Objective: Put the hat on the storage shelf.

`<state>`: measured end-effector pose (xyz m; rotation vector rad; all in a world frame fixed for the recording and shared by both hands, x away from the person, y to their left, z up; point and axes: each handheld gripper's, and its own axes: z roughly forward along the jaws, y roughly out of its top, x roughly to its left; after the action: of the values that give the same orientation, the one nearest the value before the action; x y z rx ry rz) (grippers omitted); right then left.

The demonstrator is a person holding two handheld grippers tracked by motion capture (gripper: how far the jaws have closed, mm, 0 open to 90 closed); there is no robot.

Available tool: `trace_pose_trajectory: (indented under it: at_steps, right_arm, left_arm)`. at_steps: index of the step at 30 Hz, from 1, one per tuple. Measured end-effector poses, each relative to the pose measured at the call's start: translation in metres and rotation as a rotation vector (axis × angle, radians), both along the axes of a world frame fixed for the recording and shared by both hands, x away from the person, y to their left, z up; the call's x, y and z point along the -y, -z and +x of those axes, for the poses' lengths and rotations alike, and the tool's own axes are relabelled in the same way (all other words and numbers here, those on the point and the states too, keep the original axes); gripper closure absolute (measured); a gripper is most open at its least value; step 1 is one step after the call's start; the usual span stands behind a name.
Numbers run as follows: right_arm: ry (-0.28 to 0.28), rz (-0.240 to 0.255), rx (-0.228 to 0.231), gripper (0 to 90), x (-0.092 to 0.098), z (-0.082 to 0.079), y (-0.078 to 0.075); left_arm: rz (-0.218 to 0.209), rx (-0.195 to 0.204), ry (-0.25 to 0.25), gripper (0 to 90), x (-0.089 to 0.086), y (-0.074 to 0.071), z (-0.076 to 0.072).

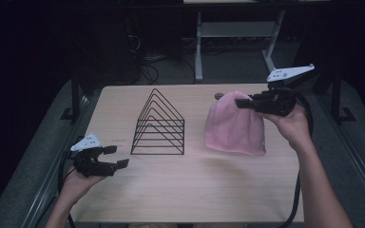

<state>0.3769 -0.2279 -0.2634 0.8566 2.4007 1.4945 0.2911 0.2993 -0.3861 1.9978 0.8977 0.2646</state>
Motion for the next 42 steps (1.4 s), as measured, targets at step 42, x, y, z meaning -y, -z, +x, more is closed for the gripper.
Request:
trace_pose_trajectory:
  at_steps: [42]
  right_arm:
    - [-0.165,0.032,0.095,78.4,-0.073,0.011,-0.074]
  left_arm:
    - [0.000,0.043,0.150,21.8,0.013,-0.069,0.019]
